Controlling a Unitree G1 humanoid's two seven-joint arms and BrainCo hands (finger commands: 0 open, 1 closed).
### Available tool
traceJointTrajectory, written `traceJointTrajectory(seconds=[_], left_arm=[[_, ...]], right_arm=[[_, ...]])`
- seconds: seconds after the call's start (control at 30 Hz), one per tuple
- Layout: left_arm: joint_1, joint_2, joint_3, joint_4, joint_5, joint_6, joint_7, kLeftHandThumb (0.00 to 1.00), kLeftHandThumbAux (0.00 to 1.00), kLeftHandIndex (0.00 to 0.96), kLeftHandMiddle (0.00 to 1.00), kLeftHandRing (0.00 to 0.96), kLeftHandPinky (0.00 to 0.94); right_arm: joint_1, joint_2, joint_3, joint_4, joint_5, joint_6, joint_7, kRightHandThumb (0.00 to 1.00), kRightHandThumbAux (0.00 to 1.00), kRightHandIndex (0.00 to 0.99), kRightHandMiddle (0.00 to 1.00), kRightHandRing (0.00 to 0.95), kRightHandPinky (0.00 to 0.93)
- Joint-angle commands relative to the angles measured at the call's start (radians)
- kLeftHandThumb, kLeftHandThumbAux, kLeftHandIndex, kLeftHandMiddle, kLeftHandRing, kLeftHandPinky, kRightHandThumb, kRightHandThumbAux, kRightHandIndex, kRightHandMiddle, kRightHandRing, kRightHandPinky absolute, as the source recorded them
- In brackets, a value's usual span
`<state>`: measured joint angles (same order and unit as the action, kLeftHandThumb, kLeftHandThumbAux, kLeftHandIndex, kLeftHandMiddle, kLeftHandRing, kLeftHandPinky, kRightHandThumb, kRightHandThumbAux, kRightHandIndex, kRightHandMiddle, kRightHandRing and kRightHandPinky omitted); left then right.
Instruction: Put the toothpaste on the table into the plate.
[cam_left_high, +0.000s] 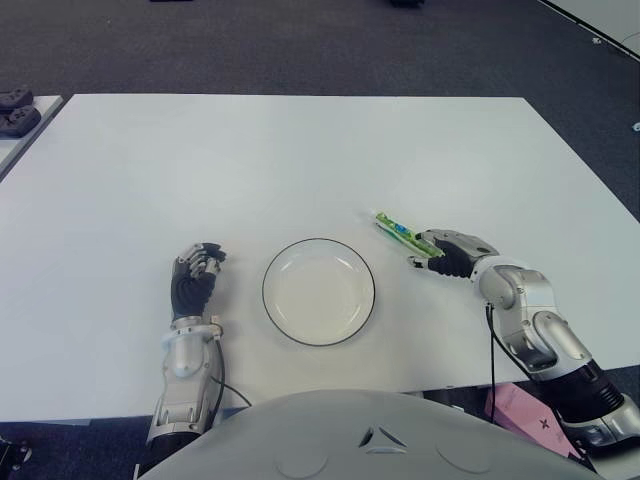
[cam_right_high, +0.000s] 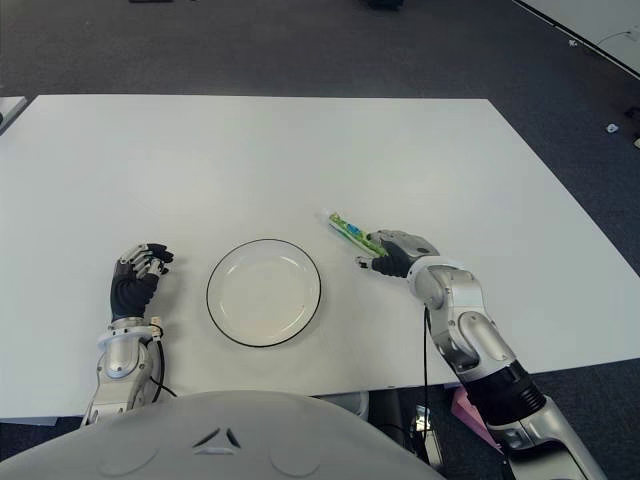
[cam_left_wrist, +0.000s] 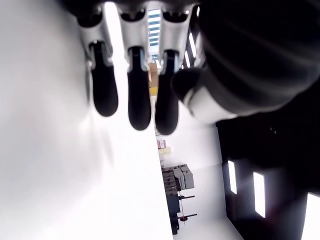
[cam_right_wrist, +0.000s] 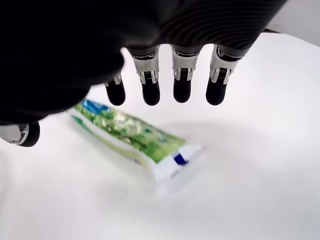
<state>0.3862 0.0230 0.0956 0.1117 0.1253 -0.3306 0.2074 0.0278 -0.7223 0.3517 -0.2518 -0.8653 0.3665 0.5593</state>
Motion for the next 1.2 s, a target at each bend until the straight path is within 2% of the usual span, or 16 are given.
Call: traceJointTrajectory(seconds=[0.03,0.4,0.67,1.07,1.2], left_arm=[[0.020,-0.008,-0.010,0.003,0.012,0.017,-0.001,0.719,0.719,0.432,0.484,0.466,0.468],[0.040,-0.008,-0.006,-0.018,0.012,0.029,-0.003,0.717,0.720,0.432,0.482,0.467,0.471],[0.047,-0.009,-0.003,-0.022,0.009,0.020,-0.001,0.718,0.720,0.431,0.487,0.468,0.471],[0.059,-0.007,0.004,-0.032,0.000,0.024,-0.006,0.720,0.719,0.432,0.488,0.466,0.466],[0.062,-0.005,0.007,-0.033,0.000,0.022,-0.005,0.720,0.719,0.432,0.490,0.469,0.473]], right_arm=[[-0.016,0.027,0.031,0.063,-0.063,0.022,-0.003,0.402,0.209,0.000,0.000,0.000,0.000],[-0.060,0.107,0.073,0.189,-0.168,0.057,-0.055,0.389,0.264,0.000,0.000,0.000,0.000],[-0.134,0.216,0.132,0.360,-0.232,0.107,-0.106,0.400,0.288,0.000,0.000,0.000,0.000],[-0.230,0.332,0.167,0.614,-0.245,0.156,-0.244,0.436,0.306,0.000,0.000,0.000,0.000],[-0.246,0.351,0.169,0.660,-0.235,0.167,-0.280,0.444,0.312,0.000,0.000,0.000,0.000]])
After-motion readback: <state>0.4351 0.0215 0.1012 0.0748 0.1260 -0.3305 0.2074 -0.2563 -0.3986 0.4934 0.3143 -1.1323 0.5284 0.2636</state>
